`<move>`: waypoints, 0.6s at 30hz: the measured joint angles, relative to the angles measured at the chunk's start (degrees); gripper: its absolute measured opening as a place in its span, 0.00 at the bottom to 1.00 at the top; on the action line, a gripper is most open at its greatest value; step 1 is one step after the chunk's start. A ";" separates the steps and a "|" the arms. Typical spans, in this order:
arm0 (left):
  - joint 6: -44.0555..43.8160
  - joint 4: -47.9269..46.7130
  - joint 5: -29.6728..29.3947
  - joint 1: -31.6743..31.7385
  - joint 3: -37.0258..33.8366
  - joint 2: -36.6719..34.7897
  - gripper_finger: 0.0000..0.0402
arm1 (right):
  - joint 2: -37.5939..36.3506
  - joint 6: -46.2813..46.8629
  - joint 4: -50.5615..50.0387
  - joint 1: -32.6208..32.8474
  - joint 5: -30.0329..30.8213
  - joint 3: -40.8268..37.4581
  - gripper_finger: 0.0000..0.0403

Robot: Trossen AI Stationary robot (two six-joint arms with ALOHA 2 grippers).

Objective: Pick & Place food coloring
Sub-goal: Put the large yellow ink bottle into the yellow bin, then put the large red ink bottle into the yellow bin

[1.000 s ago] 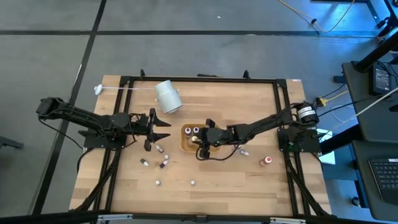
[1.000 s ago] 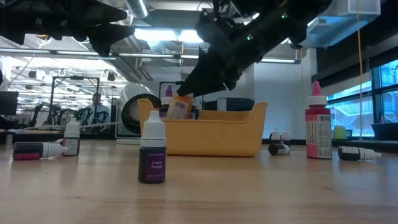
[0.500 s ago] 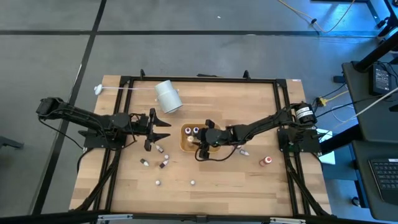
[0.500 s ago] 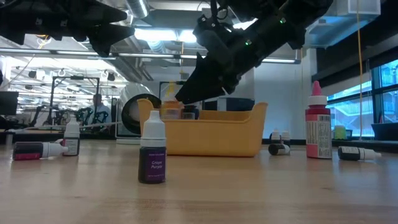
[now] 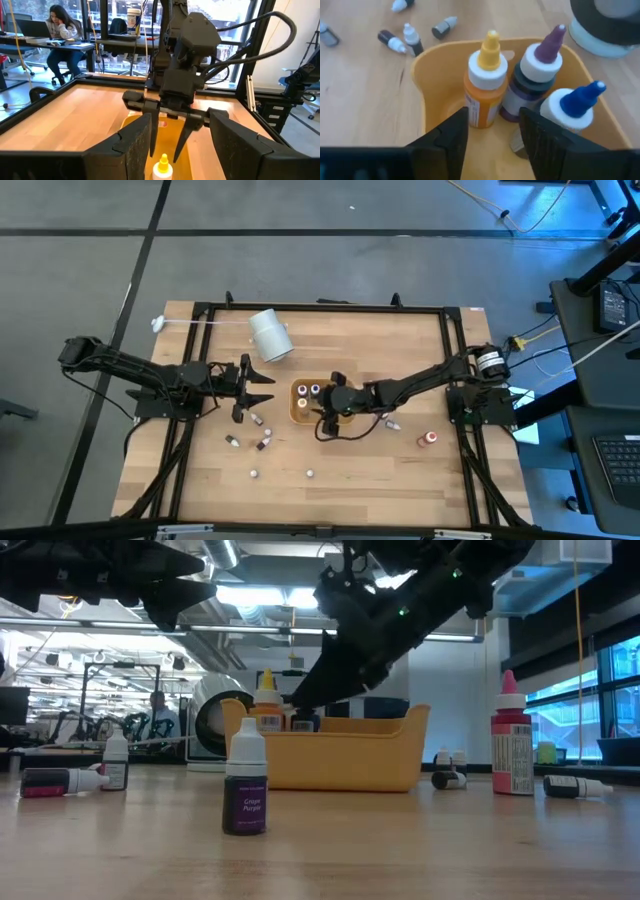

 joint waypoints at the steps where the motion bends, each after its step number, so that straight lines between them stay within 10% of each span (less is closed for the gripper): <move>1: 0.00 0.00 -0.02 0.02 0.00 0.00 0.49 | -0.91 -1.09 -0.35 0.02 -0.03 -0.01 0.44; 18: 0.00 -0.13 0.02 0.00 0.00 -0.01 0.49 | -27.09 9.86 -49.75 5.98 -6.21 0.06 0.44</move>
